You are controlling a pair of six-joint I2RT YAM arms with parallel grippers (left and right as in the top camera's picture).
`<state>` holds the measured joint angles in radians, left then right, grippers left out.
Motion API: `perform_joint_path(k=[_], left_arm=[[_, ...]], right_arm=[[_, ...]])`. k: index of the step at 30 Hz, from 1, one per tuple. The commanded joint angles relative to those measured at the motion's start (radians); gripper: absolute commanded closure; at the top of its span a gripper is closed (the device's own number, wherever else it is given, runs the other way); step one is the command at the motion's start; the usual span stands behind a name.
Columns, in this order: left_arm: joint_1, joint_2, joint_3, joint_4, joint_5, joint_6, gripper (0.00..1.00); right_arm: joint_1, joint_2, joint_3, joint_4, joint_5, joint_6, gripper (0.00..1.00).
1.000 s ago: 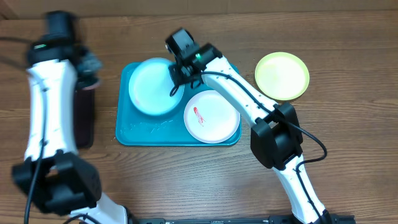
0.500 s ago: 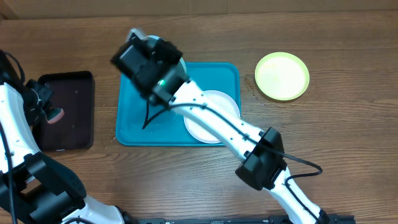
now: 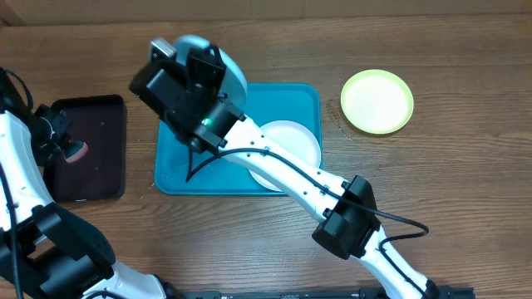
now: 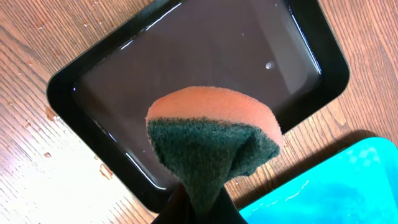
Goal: Clean dirty plates on tray and stack at the side
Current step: 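Lift the light blue plate with the right gripper onto the yellow plate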
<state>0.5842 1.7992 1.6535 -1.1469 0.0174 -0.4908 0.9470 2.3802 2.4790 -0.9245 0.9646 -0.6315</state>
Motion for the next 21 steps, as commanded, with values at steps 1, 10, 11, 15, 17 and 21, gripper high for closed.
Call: perform_joint_path(k=[1,10,11,15,17,21], left_arm=[[-0.003,0.005,-0.003,0.0,0.011,0.023,0.96],[-0.003,0.005,-0.003,0.0,0.029,0.023,0.96],[-0.003,0.005,-0.003,0.0,0.028,0.023,0.96],[-0.003,0.005,-0.003,0.002,0.028,0.023,0.96],[-0.003,0.005,-0.003,0.007,0.028,0.023,0.96],[-0.003,0.005,-0.003,0.016,0.029,0.023,0.96]], right_arm=[[-0.094,-0.034,0.013,-0.088,-0.491,0.182,0.96],[-0.499,-0.034,0.01,-0.218,-1.109,0.655,0.96],[-0.547,-0.034,0.01,-0.242,-1.16,0.677,0.96],[-0.764,-0.032,0.005,-0.385,-1.278,0.693,0.96],[-0.86,-0.032,-0.014,-0.449,-1.28,0.692,0.96],[-1.004,-0.031,-0.068,-0.526,-1.278,0.684,0.96]])
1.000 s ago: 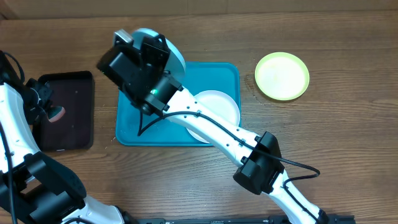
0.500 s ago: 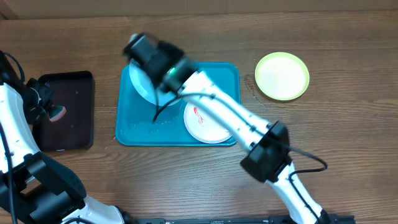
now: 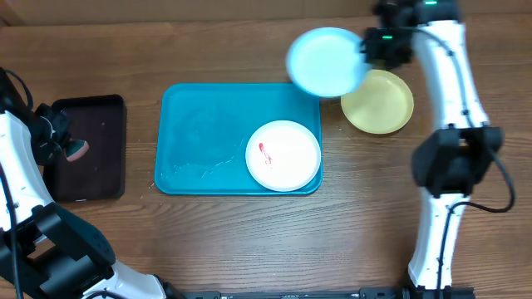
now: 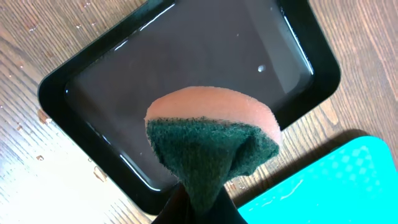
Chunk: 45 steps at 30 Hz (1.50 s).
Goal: Clean dirty plates on tray and stack at the side
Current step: 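Lift the light blue plate with the right gripper onto the yellow plate, then grasp the rim of the red-stained white plate with the right gripper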
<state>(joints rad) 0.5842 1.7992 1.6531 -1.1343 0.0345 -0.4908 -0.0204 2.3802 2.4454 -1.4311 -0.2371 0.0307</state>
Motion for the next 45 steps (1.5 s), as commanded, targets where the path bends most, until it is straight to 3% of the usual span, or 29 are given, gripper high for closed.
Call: perform_joint_path(k=[1,7,13,15,17,19,24,29,31,36,41,45], left_arm=[[-0.003,0.005,-0.003,0.003,0.011,0.023,0.96],[-0.003,0.005,-0.003,0.003,0.011,0.023,0.96],[-0.003,0.005,-0.003,0.01,0.011,0.023,0.96],[-0.003,0.005,-0.003,0.009,0.011,0.023,0.96],[-0.003,0.005,-0.003,0.009,0.011,0.023,0.96],[-0.003,0.005,-0.003,0.009,0.011,0.023,0.96],[-0.003,0.005,-0.003,0.009,0.012,0.023,0.96],[-0.003,0.005,-0.003,0.011,0.035,0.023,0.95],[-0.003,0.005,-0.003,0.013,0.06,0.023,0.96],[-0.003,0.005,-0.003,0.018,0.071,0.03,0.96],[-0.003,0.005,-0.003,0.022,0.071,0.042,0.96],[-0.003,0.005,-0.003,0.025,0.071,0.042,0.96]], right_arm=[[-0.068,-0.031,-0.052,-0.026,-0.069,0.021,0.96],[-0.198,-0.031,-0.18,0.025,-0.004,0.008,0.96],[-0.226,-0.031,-0.259,0.054,-0.019,-0.006,0.96],[-0.22,-0.031,-0.266,0.049,-0.019,-0.013,0.8],[-0.21,-0.031,-0.266,0.041,-0.019,-0.011,0.55],[-0.199,-0.032,-0.264,0.03,-0.019,-0.007,0.44],[-0.165,-0.046,-0.264,0.005,-0.104,-0.006,0.44],[-0.081,-0.079,-0.264,-0.023,-0.397,-0.205,0.41],[-0.029,-0.08,-0.264,-0.02,-0.424,-0.25,0.4],[0.146,-0.079,-0.299,0.022,-0.294,-0.432,0.41],[0.304,-0.079,-0.401,0.153,-0.027,-0.422,0.44],[0.41,-0.079,-0.524,0.28,0.071,-0.42,0.44]])
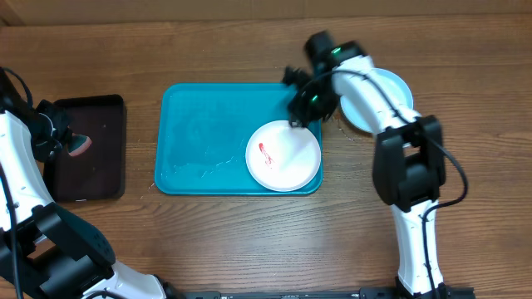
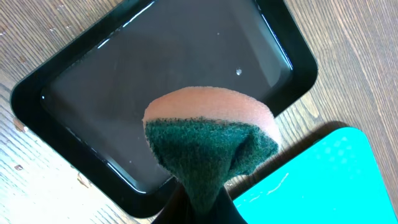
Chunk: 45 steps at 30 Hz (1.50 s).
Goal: Clean dirty plates on tray and stack at the side
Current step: 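Grasp the rim of the red-stained white plate with the right gripper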
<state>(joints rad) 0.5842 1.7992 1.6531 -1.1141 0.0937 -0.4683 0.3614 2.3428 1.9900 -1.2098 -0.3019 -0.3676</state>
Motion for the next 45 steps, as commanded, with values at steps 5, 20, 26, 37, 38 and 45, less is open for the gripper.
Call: perform_joint_path(k=[5,20,26,37,38,45], left_arm=[[-0.003,0.005,-0.003,0.008,0.012,0.019,0.95],[-0.003,0.005,-0.003,0.016,0.115,0.087,0.96],[-0.04,0.005,-0.003,0.034,0.32,0.232,0.96],[-0.31,0.015,-0.003,0.042,0.307,0.266,0.96],[-0.334,0.015,-0.003,0.042,0.289,0.266,0.96],[-0.484,0.04,-0.003,0.045,0.254,0.262,0.96]], right_arm=[[0.056,-0.042,-0.121,0.09,0.174,-0.022,0.45],[0.056,-0.042,-0.141,0.01,0.177,0.119,0.88],[0.058,-0.042,-0.141,0.074,0.065,0.207,0.96],[0.116,-0.042,-0.141,0.257,0.016,0.422,0.81],[0.117,-0.042,-0.141,0.243,0.056,0.426,0.78],[0.114,-0.042,-0.143,0.176,0.1,0.468,0.75]])
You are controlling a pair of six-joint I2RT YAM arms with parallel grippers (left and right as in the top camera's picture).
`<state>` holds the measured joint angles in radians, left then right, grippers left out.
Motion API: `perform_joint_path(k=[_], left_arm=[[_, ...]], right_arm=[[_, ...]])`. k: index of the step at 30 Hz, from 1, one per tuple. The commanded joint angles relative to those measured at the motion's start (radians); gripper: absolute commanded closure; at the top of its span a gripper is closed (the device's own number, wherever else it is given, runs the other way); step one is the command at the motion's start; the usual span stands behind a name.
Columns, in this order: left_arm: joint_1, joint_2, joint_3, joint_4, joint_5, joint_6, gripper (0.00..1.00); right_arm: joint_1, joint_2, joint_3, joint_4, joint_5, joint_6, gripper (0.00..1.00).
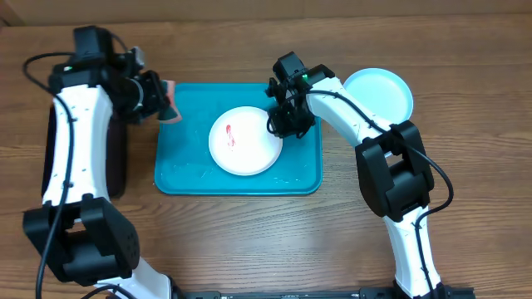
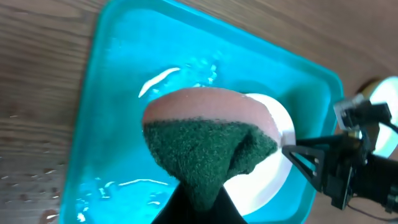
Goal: Clean dirty plates on tray and stack at the side
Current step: 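Grasp the rim of the red-stained white plate with the right gripper, then scrub the white plate with the left sponge while right gripper holds it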
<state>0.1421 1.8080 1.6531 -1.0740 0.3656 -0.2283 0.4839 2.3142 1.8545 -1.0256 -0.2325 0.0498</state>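
Observation:
A white plate (image 1: 245, 141) with a red smear lies near the middle of the teal tray (image 1: 183, 178). My right gripper (image 1: 277, 126) is at the plate's right rim, its fingers closed to a point on the edge. The left wrist view shows the same fingertips (image 2: 292, 152) at that rim. My left gripper (image 1: 166, 110) is shut on an orange-and-green sponge (image 2: 208, 140) and hangs over the tray's left edge, just left of the plate. A light blue plate (image 1: 378, 95) lies to the right of the tray.
The black water tray (image 1: 116, 166) stands left of the teal tray, largely hidden under my left arm. Water streaks (image 2: 158, 78) lie on the teal tray's floor. Bare wooden table (image 1: 249, 241) surrounds both trays.
My left gripper with the sponge has gone from above the black tray to the teal tray's left edge. The white plate now sits further left, with my right gripper on its right rim.
First my right arm reached over the blue plate at the tray's back left. Then it held that plate beside the yellow-green plate. Later the blue plate lay on the yellow-green one and the gripper was at the white plate. The sponge stayed over the black tray until now.

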Motion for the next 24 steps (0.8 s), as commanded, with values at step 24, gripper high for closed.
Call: perform_joint_path(k=[24], left_arm=[[-0.404,0.445,-0.003,0.169,-0.041,-0.035,0.96]], right_arm=[[-0.005,-0.013,-0.055,0.124,-0.023,0.225,0.96]])
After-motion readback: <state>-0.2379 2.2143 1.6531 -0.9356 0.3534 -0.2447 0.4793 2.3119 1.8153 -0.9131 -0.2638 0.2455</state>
